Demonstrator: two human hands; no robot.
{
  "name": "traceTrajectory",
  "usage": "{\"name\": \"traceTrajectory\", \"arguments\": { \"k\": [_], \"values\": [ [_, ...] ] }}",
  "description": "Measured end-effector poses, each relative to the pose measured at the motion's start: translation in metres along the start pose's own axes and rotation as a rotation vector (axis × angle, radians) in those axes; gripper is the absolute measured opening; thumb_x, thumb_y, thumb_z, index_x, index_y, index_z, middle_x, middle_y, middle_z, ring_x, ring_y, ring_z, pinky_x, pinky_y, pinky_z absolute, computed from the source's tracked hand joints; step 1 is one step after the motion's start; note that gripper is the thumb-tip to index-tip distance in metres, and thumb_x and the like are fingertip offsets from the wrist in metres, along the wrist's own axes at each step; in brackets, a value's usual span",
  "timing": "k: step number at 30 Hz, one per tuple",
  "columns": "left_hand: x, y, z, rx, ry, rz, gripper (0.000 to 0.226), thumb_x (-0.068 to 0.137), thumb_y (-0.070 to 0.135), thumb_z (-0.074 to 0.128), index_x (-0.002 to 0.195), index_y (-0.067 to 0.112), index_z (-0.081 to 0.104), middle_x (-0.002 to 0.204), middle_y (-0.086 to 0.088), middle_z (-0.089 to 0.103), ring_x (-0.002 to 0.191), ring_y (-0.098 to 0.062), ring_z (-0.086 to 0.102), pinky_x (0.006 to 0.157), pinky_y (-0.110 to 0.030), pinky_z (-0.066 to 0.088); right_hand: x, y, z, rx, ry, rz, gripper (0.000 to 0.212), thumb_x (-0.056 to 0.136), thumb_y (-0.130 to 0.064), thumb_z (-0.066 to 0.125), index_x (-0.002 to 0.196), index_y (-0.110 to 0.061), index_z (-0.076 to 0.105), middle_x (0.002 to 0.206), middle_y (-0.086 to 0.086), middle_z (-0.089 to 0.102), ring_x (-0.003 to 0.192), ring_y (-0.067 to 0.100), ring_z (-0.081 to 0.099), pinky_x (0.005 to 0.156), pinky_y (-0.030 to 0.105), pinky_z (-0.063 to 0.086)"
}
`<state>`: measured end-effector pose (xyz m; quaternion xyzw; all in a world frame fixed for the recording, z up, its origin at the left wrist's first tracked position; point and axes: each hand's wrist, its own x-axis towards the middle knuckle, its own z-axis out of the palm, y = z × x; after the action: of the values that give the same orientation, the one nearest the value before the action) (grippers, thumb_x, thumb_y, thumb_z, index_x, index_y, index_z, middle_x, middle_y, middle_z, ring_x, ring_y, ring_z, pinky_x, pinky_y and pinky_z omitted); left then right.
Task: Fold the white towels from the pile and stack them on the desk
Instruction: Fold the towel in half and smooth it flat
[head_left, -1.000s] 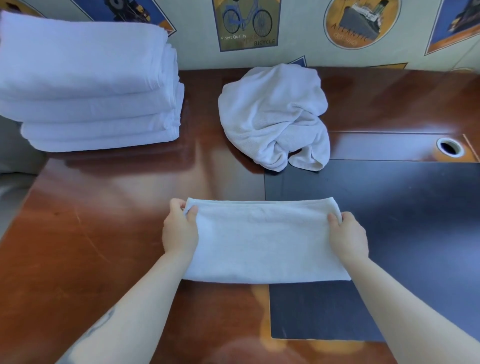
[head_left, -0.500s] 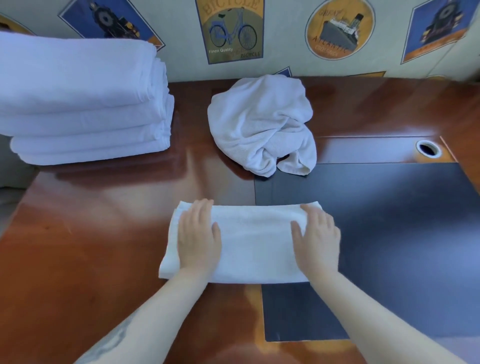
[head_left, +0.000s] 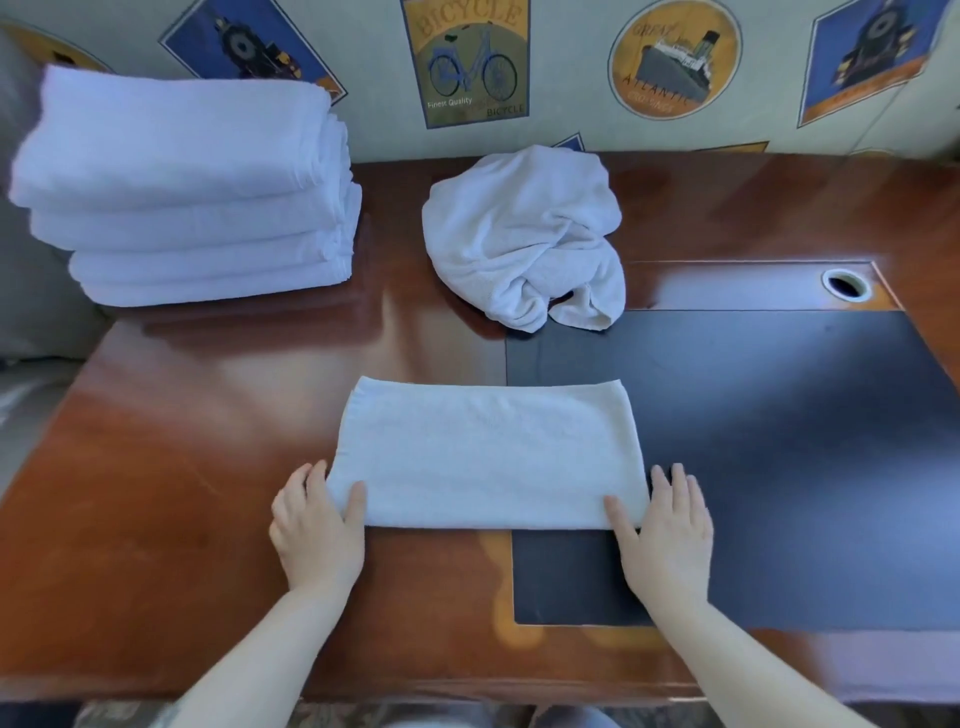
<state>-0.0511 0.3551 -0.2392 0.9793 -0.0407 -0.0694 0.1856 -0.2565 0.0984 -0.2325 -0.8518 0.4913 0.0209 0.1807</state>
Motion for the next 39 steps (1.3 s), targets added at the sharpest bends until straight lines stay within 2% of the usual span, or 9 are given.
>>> {"name": "traceTrajectory", "arguments": {
  "k": [2, 5, 10, 13, 23, 27, 31, 34, 39],
  "values": [
    [-0.011, 0.012, -0.004, -0.141, -0.003, -0.148, 0.044, 0.091, 0.035, 0.060, 0.125, 0.009, 0.055, 0.131, -0.015, 0.049, 0.119, -0.036, 0.041, 0.096, -0.050, 0.040, -0.005, -0.009, -0.006, 0.176, 0.059, -0.023, 0.039, 0.091, -0.034, 0.063, 0.123, -0.011, 0.058, 0.141, 0.005, 0.049, 0.137, 0.028, 0.035, 0.107, 0.043, 0.032],
    [-0.022, 0.028, -0.010, -0.447, -0.027, -0.350, 0.033, 0.087, 0.026, 0.062, 0.111, 0.004, 0.058, 0.113, -0.017, 0.058, 0.107, -0.039, 0.053, 0.092, -0.051, 0.048, -0.011, -0.020, -0.020, 0.645, -0.026, 0.128, 0.007, 0.085, -0.020, 0.061, 0.085, -0.020, 0.054, 0.089, -0.007, 0.059, 0.086, 0.021, 0.053, 0.070, 0.039, 0.044],
    [-0.044, 0.046, -0.028, -1.429, -0.050, -0.782, 0.025, 0.088, 0.004, 0.063, 0.112, 0.011, 0.061, 0.112, -0.011, 0.067, 0.097, -0.027, 0.067, 0.079, -0.038, 0.056, -0.016, -0.017, -0.031, 1.452, -0.020, 0.603, 0.014, 0.085, -0.014, 0.063, 0.097, -0.011, 0.056, 0.095, 0.000, 0.063, 0.085, 0.021, 0.059, 0.070, 0.029, 0.046],
    [-0.071, 0.061, -0.027, -1.730, -0.174, -0.829, 0.025, 0.093, 0.021, 0.064, 0.117, 0.019, 0.061, 0.111, -0.005, 0.069, 0.101, -0.025, 0.067, 0.085, -0.039, 0.054, -0.028, -0.024, -0.034, 1.950, -0.253, 0.874, 0.028, 0.084, -0.018, 0.071, 0.111, -0.014, 0.065, 0.101, 0.004, 0.075, 0.092, 0.022, 0.071, 0.075, 0.031, 0.055],
    [-0.107, 0.114, 0.004, -1.727, -0.424, -1.030, 0.020, 0.087, 0.024, 0.073, 0.095, 0.009, 0.062, 0.089, -0.011, 0.070, 0.080, -0.029, 0.068, 0.074, -0.040, 0.054, -0.048, -0.064, -0.026, 1.838, -0.310, 0.827, 0.033, 0.077, -0.007, 0.077, 0.106, -0.008, 0.062, 0.107, 0.009, 0.071, 0.093, 0.027, 0.069, 0.085, 0.039, 0.056],
    [-0.098, 0.119, -0.021, -1.962, -0.414, -0.778, 0.020, 0.093, 0.017, 0.062, 0.111, 0.007, 0.063, 0.097, -0.015, 0.075, 0.085, -0.031, 0.073, 0.066, -0.039, 0.058, -0.041, -0.071, -0.045, 1.985, -0.514, 0.661, 0.017, 0.096, -0.007, 0.054, 0.112, -0.001, 0.057, 0.122, 0.008, 0.059, 0.097, 0.026, 0.065, 0.084, 0.036, 0.053],
    [-0.081, 0.130, -0.067, -1.997, -0.397, -0.581, 0.020, 0.100, 0.017, 0.048, 0.109, 0.002, 0.058, 0.087, -0.016, 0.075, 0.076, -0.029, 0.073, 0.062, -0.037, 0.055, -0.038, -0.106, -0.076, 1.928, -0.584, 0.542, 0.014, 0.103, -0.003, 0.038, 0.097, -0.002, 0.050, 0.149, 0.020, 0.039, 0.136, 0.032, 0.044, 0.098, 0.040, 0.044],
    [-0.055, 0.130, -0.104, -1.974, -0.336, -0.483, 0.023, 0.104, 0.014, 0.039, 0.109, 0.000, 0.057, 0.081, -0.019, 0.073, 0.070, -0.031, 0.072, 0.061, -0.039, 0.055, -0.040, -0.147, -0.107, 2.029, -0.464, 0.539, 0.037, 0.099, 0.005, 0.042, 0.136, 0.001, 0.035, 0.144, 0.018, 0.044, 0.128, 0.032, 0.050, 0.102, 0.044, 0.044],
    [-0.001, 0.136, -0.171, -2.031, -0.310, -0.376, 0.035, 0.105, 0.008, 0.034, 0.133, -0.006, 0.048, 0.111, -0.024, 0.064, 0.092, -0.033, 0.062, 0.073, -0.040, 0.049, -0.026, -0.221, -0.154, 2.002, -0.523, 0.417, 0.048, 0.099, 0.007, 0.037, 0.146, -0.005, 0.034, 0.151, 0.013, 0.040, 0.138, 0.029, 0.041, 0.112, 0.043, 0.037]
  ]
}}
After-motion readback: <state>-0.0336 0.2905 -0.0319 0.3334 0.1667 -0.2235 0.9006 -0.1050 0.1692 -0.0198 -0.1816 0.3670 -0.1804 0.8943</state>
